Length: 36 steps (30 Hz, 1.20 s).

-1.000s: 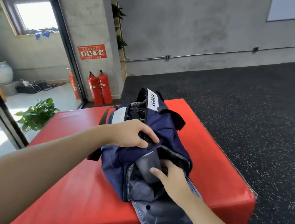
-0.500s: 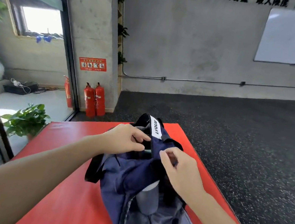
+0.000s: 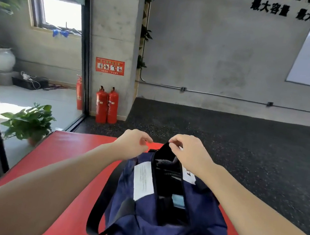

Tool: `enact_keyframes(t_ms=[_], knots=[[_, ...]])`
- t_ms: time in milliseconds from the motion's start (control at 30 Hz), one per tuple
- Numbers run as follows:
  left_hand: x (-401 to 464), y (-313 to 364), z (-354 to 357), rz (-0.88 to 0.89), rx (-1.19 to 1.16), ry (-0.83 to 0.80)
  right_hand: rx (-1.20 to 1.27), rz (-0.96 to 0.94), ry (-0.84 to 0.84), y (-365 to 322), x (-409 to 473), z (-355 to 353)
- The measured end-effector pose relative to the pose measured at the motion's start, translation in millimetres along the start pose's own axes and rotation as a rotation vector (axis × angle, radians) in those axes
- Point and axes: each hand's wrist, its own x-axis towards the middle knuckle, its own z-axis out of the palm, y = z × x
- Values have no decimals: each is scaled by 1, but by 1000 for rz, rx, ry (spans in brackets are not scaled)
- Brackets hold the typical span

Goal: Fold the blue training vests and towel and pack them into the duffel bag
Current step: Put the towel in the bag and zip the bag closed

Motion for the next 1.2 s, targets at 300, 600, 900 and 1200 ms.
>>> enact_keyframes(t_ms=[300, 600, 900, 1200], knots=[[91, -41, 43, 58, 141, -196, -252, -23, -360, 22, 106, 57], [112, -73, 73, 66, 44, -205, -404, 125, -774, 42, 151, 88], [106, -82, 81, 77, -9, -160, -283, 128, -752, 58, 145, 106], [118, -73, 68, 67, -106, -156, -419, -119, -390, 39, 145, 67]])
